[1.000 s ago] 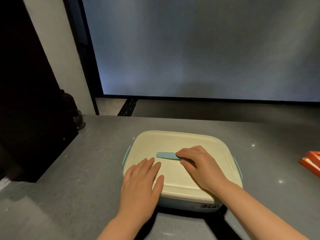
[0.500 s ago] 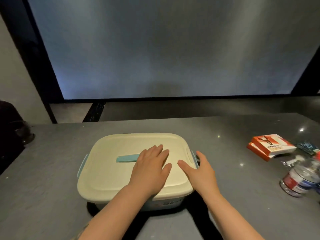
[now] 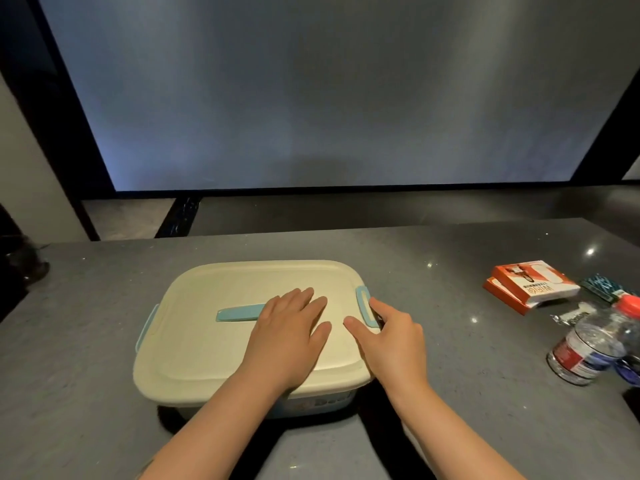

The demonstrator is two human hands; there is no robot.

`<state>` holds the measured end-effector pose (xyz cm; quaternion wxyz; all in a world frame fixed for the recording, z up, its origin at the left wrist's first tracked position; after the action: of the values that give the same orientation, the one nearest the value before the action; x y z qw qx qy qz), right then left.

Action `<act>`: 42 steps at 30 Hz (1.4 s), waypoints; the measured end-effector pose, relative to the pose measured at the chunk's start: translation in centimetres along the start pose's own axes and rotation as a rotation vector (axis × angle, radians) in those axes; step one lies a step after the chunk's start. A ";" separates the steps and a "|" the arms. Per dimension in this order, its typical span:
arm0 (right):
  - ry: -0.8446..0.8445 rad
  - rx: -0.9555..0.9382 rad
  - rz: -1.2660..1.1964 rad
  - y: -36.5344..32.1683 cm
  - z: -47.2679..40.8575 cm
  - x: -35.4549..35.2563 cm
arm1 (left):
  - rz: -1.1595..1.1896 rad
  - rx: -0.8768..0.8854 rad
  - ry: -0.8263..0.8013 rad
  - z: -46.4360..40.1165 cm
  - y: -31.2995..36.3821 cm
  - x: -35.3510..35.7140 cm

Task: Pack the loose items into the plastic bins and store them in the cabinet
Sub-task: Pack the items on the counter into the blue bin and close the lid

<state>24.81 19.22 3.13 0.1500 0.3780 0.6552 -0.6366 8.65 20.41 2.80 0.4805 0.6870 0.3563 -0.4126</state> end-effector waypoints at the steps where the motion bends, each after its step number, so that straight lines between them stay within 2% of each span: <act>1: -0.003 -0.021 0.049 -0.2 0.0 -0.1 | 0.005 0.001 0.001 0.0 0.0 0.0; 4: -0.074 -0.095 0.342 -0.8 0.1 0.0 | 0.065 0.003 0.048 0.3 0.1 -0.4; 6: -0.103 -0.260 0.535 -1.7 0.4 0.9 | 0.168 -0.059 0.145 1.2 -0.6 -1.3; 8: -0.171 -0.493 0.559 -3.6 1.1 2.5 | 0.219 -0.180 0.274 2.7 -2.6 -2.7; 11: -0.379 -0.725 0.498 -7.0 2.5 5.8 | 0.212 -0.361 0.442 5.5 -6.9 -5.2; 13: -0.497 -0.858 0.499 -9.0 3.3 8.0 | 0.205 -0.464 0.475 7.4 -9.7 -6.3; 15: -0.557 -0.946 0.507 -10.4 3.6 9.5 | 0.283 -0.573 0.428 8.8 -11.8 -6.8; 18: -0.570 -0.954 0.500 -11.0 3.4 10.5 | 0.571 -0.720 0.284 9.7 -12.8 -6.4; 20: -0.569 -0.946 0.480 -10.9 3.3 10.6 | 0.748 -0.743 0.295 9.6 -12.8 -6.0; 22: -0.576 -0.942 0.466 -10.8 3.3 10.6 | 0.809 -0.723 0.358 9.4 -12.5 -5.8; 25: -0.571 -0.939 0.453 -10.8 3.3 10.5 | 0.741 -0.675 0.458 9.2 -12.0 -5.9; 29: -0.573 -0.927 0.435 -10.8 3.3 10.5 | 0.666 -0.635 0.514 9.2 -11.3 -6.3; 38: -0.577 -0.918 0.424 -10.9 3.4 10.5 | 0.261 -0.569 0.394 8.6 -11.1 -7.3; 42: -0.523 -0.895 0.398 -11.1 3.6 9.9 | 0.246 -0.578 0.340 8.6 -11.1 -7.6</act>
<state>9.53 19.84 3.95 0.5711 0.2235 0.7185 -0.3281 -6.18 14.66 3.95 0.6348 0.6194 0.4477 -0.1135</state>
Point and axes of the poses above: each hand's wrist, its own z-axis away from the middle knuckle, its own x-axis out of the palm, y = z × x, the point moved 1 cm from there along -z, towards the middle knuckle, and after that the axes turned 6 degrees about z, right-handed, at the moved point
